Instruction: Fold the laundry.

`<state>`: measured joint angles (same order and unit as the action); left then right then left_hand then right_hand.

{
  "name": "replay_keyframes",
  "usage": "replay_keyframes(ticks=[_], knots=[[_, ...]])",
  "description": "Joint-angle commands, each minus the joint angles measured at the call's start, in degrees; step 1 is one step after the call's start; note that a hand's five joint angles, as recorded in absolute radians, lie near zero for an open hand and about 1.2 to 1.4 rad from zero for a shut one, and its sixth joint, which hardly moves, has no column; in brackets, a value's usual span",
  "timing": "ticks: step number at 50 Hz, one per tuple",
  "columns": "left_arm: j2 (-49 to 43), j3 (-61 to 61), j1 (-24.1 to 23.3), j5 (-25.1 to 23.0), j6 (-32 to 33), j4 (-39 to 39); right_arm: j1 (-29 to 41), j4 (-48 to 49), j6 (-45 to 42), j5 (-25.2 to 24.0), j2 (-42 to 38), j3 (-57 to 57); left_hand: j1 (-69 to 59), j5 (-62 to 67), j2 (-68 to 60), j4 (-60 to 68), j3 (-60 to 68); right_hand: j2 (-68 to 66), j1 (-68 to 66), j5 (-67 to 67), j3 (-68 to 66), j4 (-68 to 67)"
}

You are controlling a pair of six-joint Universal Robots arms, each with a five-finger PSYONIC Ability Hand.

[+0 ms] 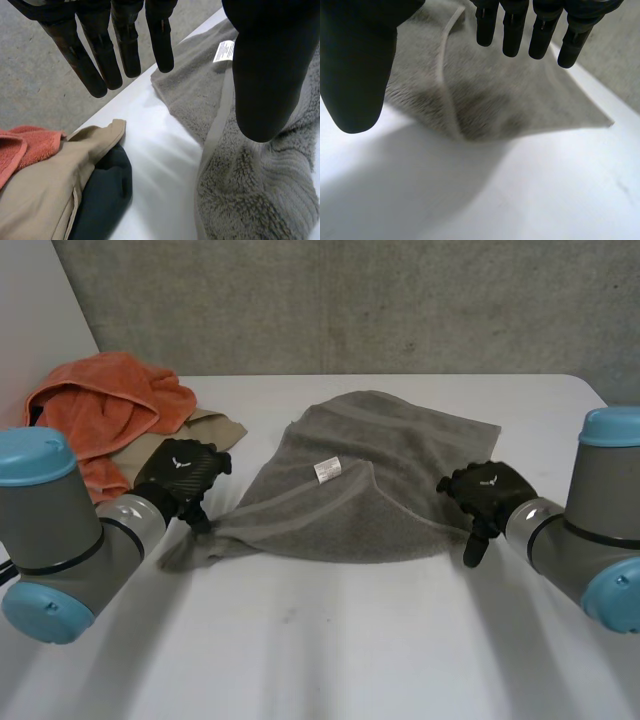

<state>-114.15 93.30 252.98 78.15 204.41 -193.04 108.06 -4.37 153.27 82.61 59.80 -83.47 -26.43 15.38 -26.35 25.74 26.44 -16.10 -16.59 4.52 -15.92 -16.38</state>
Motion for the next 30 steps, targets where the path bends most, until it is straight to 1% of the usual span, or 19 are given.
replay_keyframes(ticks=[1,2,3,6,7,8,10,14,15,18,19,21,22,23,26,27,30], knots=[[1.57,-0.49,0.23,-1.59,-0.59,0.82,2.41,1.81,1.86,5.45,-3.81,0.59,-0.94,1.99,-1.02,1.63,0.93,-5.64,-5.16,7.23,-5.83,-5.37],[1.65,-0.49,0.06,-1.59,-0.68,0.82,2.59,2.60,1.95,5.71,-4.33,0.77,-1.10,2.16,-1.19,1.80,1.10,-9.83,-9.35,11.42,-10.02,-9.56],[1.83,-0.58,0.06,-1.59,-0.85,0.82,2.77,3.83,2.04,6.07,-5.21,1.03,-1.10,2.16,-1.19,1.80,1.10,-19.37,-18.89,20.95,-19.55,-19.09],[2.09,-0.40,-0.03,-1.59,-1.20,0.91,3.29,5.33,2.13,5.89,-6.71,1.38,-1.10,2.16,-1.19,1.80,1.10,-34.05,-33.57,35.63,-34.23,-33.77],[2.36,-0.31,-0.03,-1.59,-1.38,0.91,3.56,5.68,2.13,6.24,-7.15,1.56,-1.10,2.16,-1.19,1.80,1.10,-51.75,-51.27,53.33,-51.93,-51.48],[2.53,-0.23,-0.03,-1.59,-1.47,0.91,3.56,5.69,2.21,6.07,-7.24,1.39,-1.10,2.16,-1.19,1.80,1.10,-63.77,-63.29,65.36,-63.96,-63.50],[2.88,-0.22,0.05,-1.59,-1.64,0.91,3.91,6.13,2.30,6.07,-6.98,0.68,-1.10,2.16,-1.19,1.80,1.10,-63.90,-63.41,65.48,-64.08,-63.62],[4.11,-0.40,0.06,-1.59,-2.26,1.08,6.45,8.58,2.74,4.67,-3.82,-3.18,-0.77,1.82,-0.85,1.46,0.76,-63.90,-63.41,65.48,-64.08,-63.62],[4.55,-0.57,0.23,-1.59,-2.43,1.08,8.20,10.42,2.57,3.36,-1.46,-5.27,-0.77,1.82,-0.85,1.46,0.76,-63.90,-63.41,65.48,-64.08,-63.62],[5.17,-1.19,0.23,-1.51,-2.79,1.08,10.67,12.45,2.83,0.89,2.33,-7.92,-0.60,1.66,-0.68,1.30,0.60,-63.90,-63.41,65.48,-64.08,-63.62],[5.52,-1.89,0.23,-1.51,-3.05,1.08,12.50,13.06,3.09,-0.94,4.52,-9.50,-0.43,1.49,-0.52,1.13,0.43,-63.90,-63.41,65.48,-64.08,-63.62],[5.70,-2.59,0.23,-1.68,-3.40,1.08,14.71,13.07,3.70,-3.32,6.03,-10.65,-0.27,1.32,-0.35,0.96,0.26,-63.90,-63.41,65.48,-64.08,-63.62],[5.87,-3.03,0.06,-1.86,-3.58,1.08,15.94,12.90,4.14,-4.73,6.29,-11.09,-0.26,1.32,-0.35,0.96,0.26,-63.90,-63.41,65.48,-64.08,-63.62],[5.87,-3.82,-0.12,-1.94,-3.84,1.17,18.30,12.29,5.10,-7.44,5.86,-11.71,0.07,0.99,-0.01,0.63,-0.07,-63.90,-63.41,65.48,-64.08,-63.62],[5.70,-5.05,-0.56,-2.12,-3.67,1.70,21.30,9.92,5.90,-10.80,4.54,-12.41,0.41,0.65,0.33,0.29,-0.41,-63.90,-63.41,65.48,-64.08,-63.62],[5.70,-5.93,-1.08,-2.47,-3.41,2.39,22.53,7.38,6.25,-12.20,4.10,-12.76,0.58,0.48,0.49,0.12,-0.58,-63.90,-63.41,65.48,-64.08,-63.62],[5.52,-7.25,-1.96,-3.08,-2.62,3.98,22.37,4.29,6.61,-12.30,5.24,-13.20,0.91,0.14,0.83,-0.22,-0.92,-63.87,-63.39,65.45,-64.06,-63.60]])
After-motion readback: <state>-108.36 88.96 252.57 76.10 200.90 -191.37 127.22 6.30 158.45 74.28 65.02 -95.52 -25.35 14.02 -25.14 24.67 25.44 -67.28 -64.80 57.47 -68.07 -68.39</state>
